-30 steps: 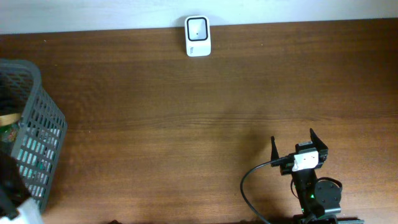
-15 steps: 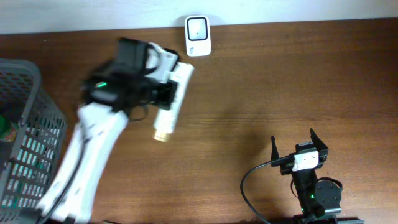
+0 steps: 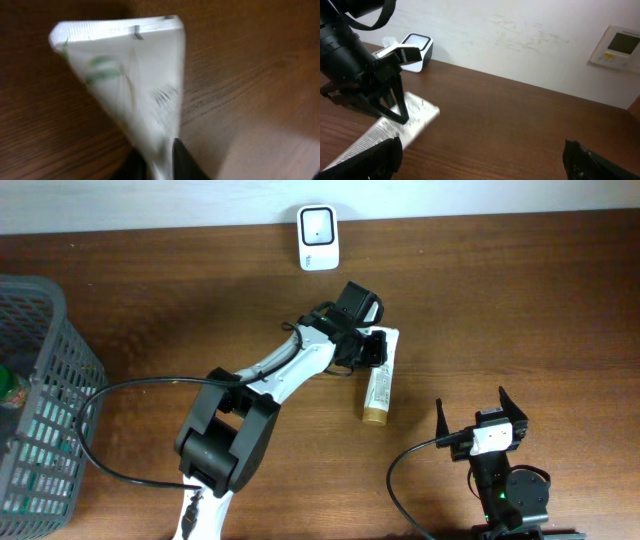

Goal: Scan the item barcode
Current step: 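Lift the tube out and set it upright on the table center, then reach the left gripper into the basket and grasp the green-lidded jar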

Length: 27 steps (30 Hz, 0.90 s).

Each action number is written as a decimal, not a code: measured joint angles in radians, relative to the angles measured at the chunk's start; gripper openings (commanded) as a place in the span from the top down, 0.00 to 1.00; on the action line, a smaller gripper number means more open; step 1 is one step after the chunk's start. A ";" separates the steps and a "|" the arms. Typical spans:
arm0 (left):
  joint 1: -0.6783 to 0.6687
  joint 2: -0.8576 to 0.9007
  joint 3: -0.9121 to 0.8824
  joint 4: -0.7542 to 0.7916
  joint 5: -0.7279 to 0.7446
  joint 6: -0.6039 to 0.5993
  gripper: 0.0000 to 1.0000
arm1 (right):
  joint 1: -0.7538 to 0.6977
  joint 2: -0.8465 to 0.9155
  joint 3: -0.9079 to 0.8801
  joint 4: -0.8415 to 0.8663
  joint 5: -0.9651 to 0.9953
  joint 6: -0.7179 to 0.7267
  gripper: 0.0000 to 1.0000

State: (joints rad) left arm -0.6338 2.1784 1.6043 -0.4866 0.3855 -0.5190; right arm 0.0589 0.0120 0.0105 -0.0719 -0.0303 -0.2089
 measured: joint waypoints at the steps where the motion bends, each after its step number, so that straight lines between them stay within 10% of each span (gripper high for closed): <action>1: -0.001 0.002 0.000 0.000 0.003 -0.007 0.01 | 0.000 0.000 0.000 0.000 0.000 0.000 0.02; 12: 0.247 -0.332 0.012 -0.314 -0.161 0.292 0.01 | 0.000 0.000 0.000 0.000 0.003 0.000 0.02; 20: 0.949 -0.720 0.318 -0.565 -0.399 0.373 0.01 | 0.000 0.001 0.000 0.000 0.003 0.000 0.02; 27: 1.294 -0.647 0.310 -0.645 -0.528 0.316 0.01 | 0.000 0.001 0.000 0.000 0.003 0.000 0.02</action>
State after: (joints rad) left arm 0.6605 1.5314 1.9144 -1.1313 -0.1421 -0.2028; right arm 0.0589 0.0128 0.0105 -0.0719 -0.0273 -0.2092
